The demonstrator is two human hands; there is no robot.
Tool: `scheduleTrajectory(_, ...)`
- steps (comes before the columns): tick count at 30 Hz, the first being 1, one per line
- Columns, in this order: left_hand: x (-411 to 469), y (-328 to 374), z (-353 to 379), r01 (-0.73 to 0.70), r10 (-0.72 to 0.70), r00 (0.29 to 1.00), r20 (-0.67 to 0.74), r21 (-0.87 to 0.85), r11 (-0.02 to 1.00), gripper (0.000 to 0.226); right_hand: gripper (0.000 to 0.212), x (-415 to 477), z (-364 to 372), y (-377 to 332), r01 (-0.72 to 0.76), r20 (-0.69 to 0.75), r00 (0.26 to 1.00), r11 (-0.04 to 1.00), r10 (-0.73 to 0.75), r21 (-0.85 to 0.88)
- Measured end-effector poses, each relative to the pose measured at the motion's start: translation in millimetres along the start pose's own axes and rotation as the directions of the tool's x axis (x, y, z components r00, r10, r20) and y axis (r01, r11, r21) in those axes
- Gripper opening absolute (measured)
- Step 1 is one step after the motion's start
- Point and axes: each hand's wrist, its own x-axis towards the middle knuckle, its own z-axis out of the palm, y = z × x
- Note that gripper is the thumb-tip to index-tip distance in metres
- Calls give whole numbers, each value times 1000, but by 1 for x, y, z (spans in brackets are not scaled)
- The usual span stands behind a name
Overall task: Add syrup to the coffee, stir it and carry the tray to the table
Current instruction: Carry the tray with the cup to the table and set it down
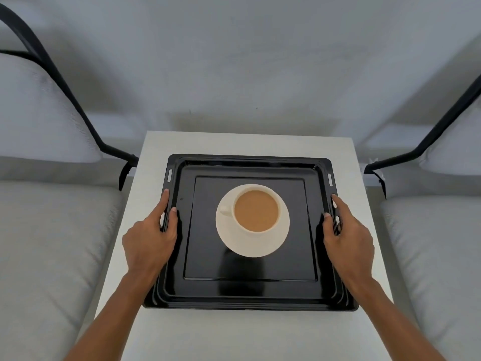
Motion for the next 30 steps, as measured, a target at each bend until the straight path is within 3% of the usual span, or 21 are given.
scheduleTrajectory(20,33,9,19,1,-1,1000,-1,23,1000,44,46,29,17,-1,69,-50,996,994,-73,-81)
scheduleTrajectory(30,30,16,17,-43,42,999,24,76,996,49,48,30,20,0,29,-55,998,990,-37,-137)
